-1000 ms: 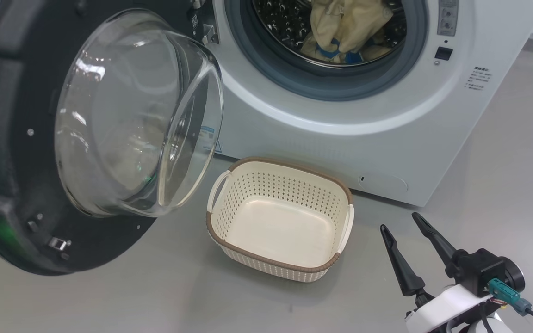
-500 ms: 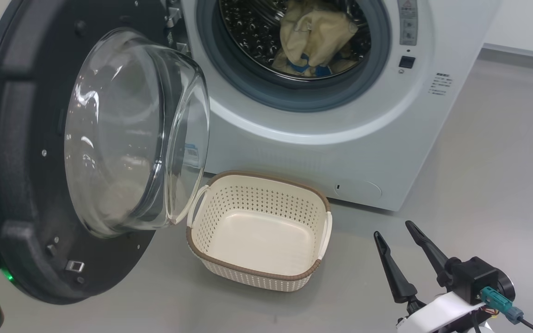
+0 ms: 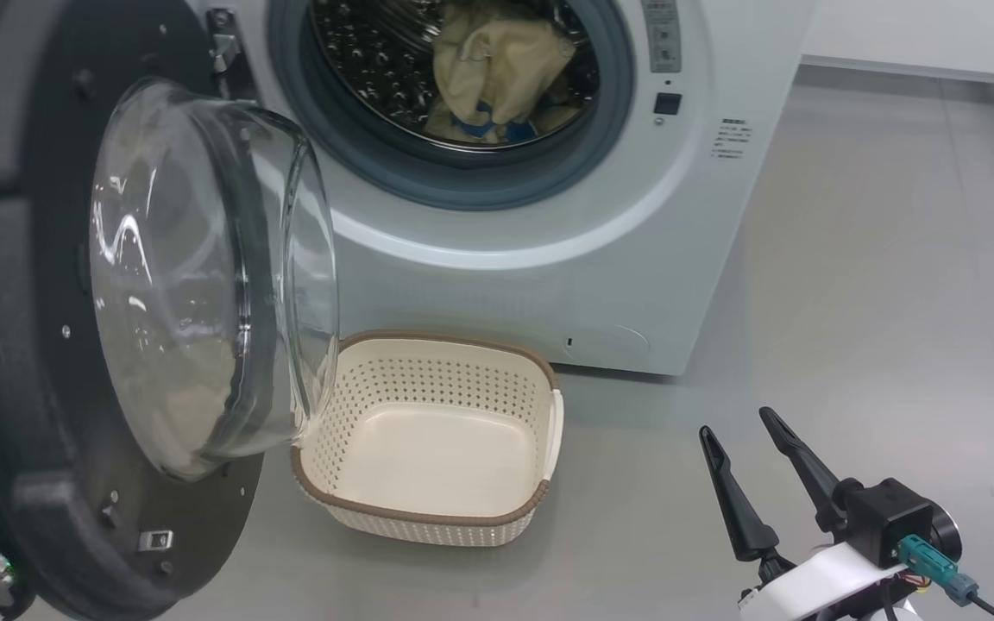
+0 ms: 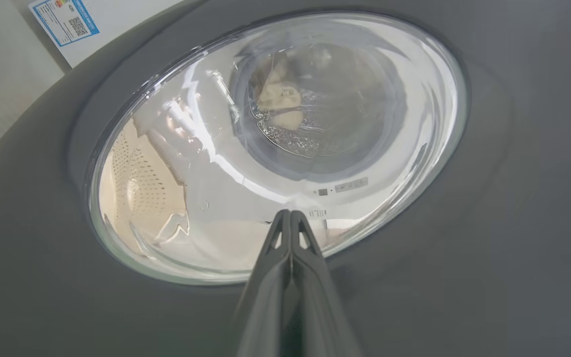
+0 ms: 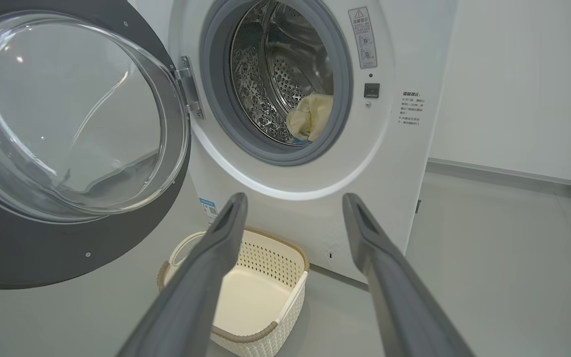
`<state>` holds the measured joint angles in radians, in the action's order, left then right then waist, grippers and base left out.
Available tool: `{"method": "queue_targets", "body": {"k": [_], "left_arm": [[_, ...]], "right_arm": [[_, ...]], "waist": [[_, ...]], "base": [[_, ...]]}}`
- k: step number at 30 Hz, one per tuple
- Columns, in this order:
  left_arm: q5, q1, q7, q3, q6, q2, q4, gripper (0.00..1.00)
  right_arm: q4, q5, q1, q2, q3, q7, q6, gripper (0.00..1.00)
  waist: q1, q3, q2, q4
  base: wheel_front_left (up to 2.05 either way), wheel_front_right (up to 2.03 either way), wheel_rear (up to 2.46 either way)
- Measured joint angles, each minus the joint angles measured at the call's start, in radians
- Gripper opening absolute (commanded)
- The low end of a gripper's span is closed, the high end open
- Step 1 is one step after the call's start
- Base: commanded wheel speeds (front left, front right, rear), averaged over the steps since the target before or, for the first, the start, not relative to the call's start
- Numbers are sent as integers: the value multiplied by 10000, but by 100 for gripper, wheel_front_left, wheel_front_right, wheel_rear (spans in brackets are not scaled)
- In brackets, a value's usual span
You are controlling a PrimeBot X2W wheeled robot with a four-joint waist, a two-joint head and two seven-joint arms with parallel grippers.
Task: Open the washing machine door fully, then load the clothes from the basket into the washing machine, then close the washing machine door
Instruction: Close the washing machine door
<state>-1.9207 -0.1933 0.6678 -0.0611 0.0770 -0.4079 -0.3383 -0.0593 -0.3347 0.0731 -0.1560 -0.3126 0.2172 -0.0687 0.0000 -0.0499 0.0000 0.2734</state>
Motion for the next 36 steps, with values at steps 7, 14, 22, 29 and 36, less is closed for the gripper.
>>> {"method": "queue_targets", "body": {"k": [7,14,22,29,36], "left_arm": [[-82,228,90,48,29,163,334,0],[-161,306,86,77,4,263,679,0],[-334,287,56,196,-15,527,1037,0],[-332,119,-63,280,-29,654,1216,0],[-332,-399,-359,351,-102,1152,1183,0]], "right_arm": [[8,-2,-21,61,6,56,0,100],[36,-2,-81,196,-2,86,-2,100],[36,-2,-463,244,-12,169,-8,100],[-29,-6,-514,268,33,173,-23,100],[-109,-8,-686,270,44,186,-96,100]], "waist": [[0,-73,0,-678],[0,-205,0,-1379],[0,-472,0,-2195],[0,-708,0,-2911],[0,-921,0,-3521]], "base": [[0,0,0],[0,0,0],[0,0,0],[0,0,0],[0,0,0]]}}
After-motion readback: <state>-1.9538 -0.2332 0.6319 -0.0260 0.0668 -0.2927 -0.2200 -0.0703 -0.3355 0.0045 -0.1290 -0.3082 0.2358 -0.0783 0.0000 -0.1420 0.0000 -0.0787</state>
